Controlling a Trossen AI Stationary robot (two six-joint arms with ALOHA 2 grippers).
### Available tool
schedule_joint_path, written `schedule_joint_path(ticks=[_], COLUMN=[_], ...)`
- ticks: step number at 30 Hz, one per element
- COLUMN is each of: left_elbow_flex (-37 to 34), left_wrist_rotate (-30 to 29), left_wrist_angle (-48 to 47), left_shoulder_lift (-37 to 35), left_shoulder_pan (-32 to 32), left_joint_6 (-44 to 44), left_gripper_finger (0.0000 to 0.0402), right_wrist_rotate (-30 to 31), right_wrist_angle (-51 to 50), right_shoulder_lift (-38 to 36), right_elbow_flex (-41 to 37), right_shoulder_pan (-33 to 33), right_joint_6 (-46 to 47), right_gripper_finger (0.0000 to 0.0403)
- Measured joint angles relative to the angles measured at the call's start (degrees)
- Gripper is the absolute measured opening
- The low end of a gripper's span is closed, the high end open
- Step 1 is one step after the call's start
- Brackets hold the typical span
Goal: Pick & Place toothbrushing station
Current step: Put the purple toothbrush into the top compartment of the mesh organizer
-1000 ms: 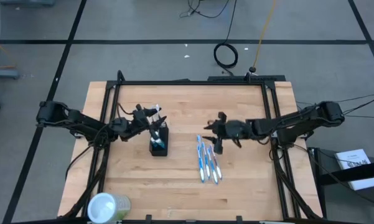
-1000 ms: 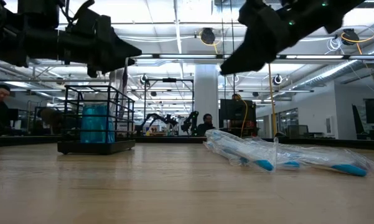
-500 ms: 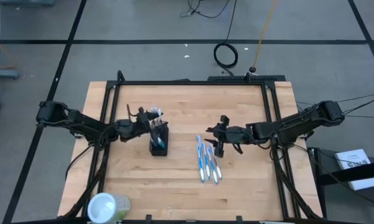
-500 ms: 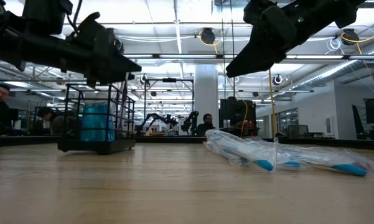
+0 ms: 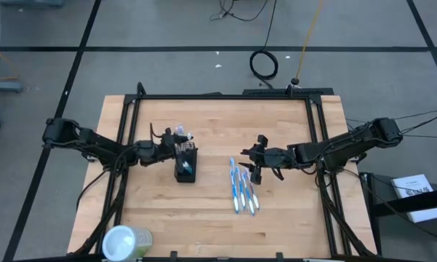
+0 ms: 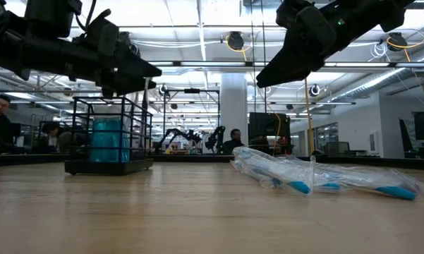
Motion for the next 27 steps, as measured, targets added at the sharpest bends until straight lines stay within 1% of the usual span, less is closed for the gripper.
schedule_joint_path(ticks=[4,5,7,11,13,21,27], left_elbow_flex=[0.02,0.02,0.03,0.04,0.04,0.06,0.57], left_wrist_rotate=[-6.8,-7.58,-7.42,-4.29,-4.21,-8.06,-9.69], left_wrist_angle=[-4.9,-5.94,-7.36,-7.61,-8.34,-13.62,-15.12], left_shoulder_lift=[0.0,0.0,0.0,0.0,0.0,-0.07,-0.62], left_shoulder_pan=[-1.14,-1.27,-1.49,-1.61,-1.95,-3.93,-5.66], left_joint_6=[-1.05,-1.67,-3.14,-5.67,-7.12,-10.86,-10.82], left_gripper_finger=[0.0271,0.0271,0.0271,0.0271,0.0271,0.0271,0.0271], right_wrist_rotate=[0.0,0.0,0.0,-0.02,-0.02,-0.02,-0.02], right_wrist_angle=[0.0,0.01,0.0,0.02,0.02,0.02,0.02], right_shoulder_lift=[0.0,0.0,0.0,0.0,0.0,0.0,0.0], right_elbow_flex=[-0.01,0.01,0.0,0.0,-0.01,-0.01,-0.01], right_shoulder_pan=[0.0,-0.06,-0.13,-0.39,-0.42,-0.42,-0.42], right_joint_6=[0.0,0.0,0.0,0.0,0.0,0.01,0.0], right_gripper_finger=[0.0181,0.0181,0.0181,0.0181,0.0181,0.0181,0.0181])
